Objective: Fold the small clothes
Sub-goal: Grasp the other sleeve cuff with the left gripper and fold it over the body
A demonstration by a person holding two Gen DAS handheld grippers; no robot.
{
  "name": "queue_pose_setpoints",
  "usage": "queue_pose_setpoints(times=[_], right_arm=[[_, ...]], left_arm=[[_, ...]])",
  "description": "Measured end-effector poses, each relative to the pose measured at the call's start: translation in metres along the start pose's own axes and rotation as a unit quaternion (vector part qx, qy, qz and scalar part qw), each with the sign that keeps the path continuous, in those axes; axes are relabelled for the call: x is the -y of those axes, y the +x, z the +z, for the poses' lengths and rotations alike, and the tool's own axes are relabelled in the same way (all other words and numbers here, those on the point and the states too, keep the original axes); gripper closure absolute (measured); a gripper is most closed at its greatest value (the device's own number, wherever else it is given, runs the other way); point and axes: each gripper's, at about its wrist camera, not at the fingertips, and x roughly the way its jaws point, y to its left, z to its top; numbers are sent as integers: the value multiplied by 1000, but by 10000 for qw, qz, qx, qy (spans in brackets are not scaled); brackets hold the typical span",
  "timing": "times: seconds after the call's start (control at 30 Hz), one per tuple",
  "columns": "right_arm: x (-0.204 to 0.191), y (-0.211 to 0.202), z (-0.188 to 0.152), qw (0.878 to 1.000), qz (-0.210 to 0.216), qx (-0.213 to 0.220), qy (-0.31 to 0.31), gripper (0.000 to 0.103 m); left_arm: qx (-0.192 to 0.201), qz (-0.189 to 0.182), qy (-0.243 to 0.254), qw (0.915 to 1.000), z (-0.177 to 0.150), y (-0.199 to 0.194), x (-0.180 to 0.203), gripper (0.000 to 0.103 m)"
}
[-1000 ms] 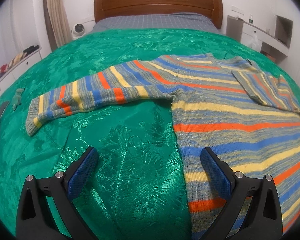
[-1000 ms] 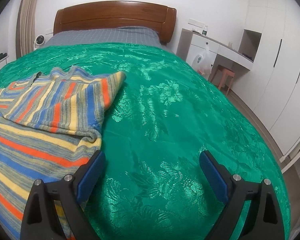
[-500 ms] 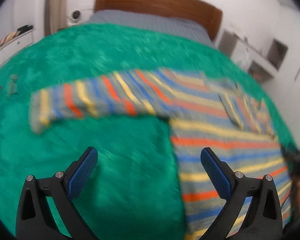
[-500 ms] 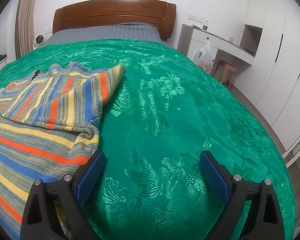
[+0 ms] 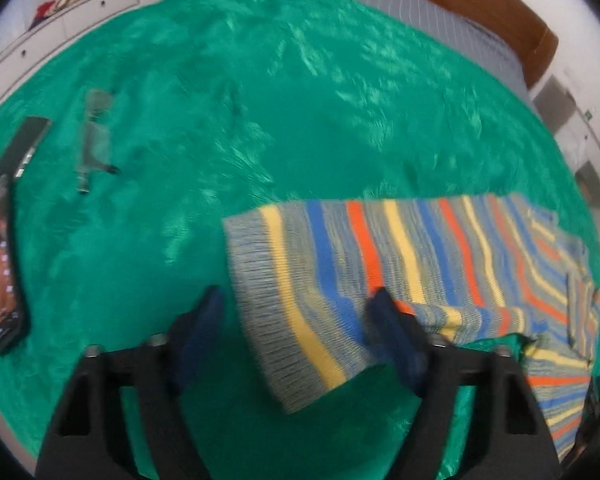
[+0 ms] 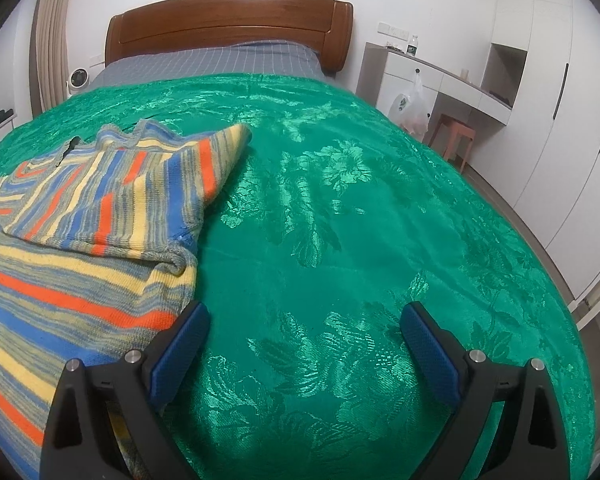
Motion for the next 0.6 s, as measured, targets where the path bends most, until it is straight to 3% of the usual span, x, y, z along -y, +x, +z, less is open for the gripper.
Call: queue_pose_setpoints(times=[0.03, 0.07, 0.13, 0.27, 0.4, 0.47, 0.6], right_arm=[[0, 0, 0, 10000, 4, 3, 5, 6], [1, 0, 0, 10000, 8, 7, 12, 6], [1, 1, 0, 10000, 20, 10, 28, 6], [2, 1, -1, 10000, 20, 18, 49, 6], [0, 2, -2, 10000, 5, 10, 39, 6], [0, 3, -1, 10000, 6, 5, 43, 6], [0, 3, -2, 10000, 16, 25, 62, 6]], left_arm=[[41, 29, 30, 10000, 0, 0, 4, 48], [81, 58, 63, 9999, -1, 2, 9, 72], [93, 163, 70, 9998, 0, 1, 16, 96], [329, 177, 286, 9989, 13, -22, 46, 99], [874, -385, 1014, 9902, 38, -84, 132, 99], [1072, -701, 1401, 9818, 43, -110, 178, 99], [1294, -1492, 2346, 9518, 33, -149, 297, 99]])
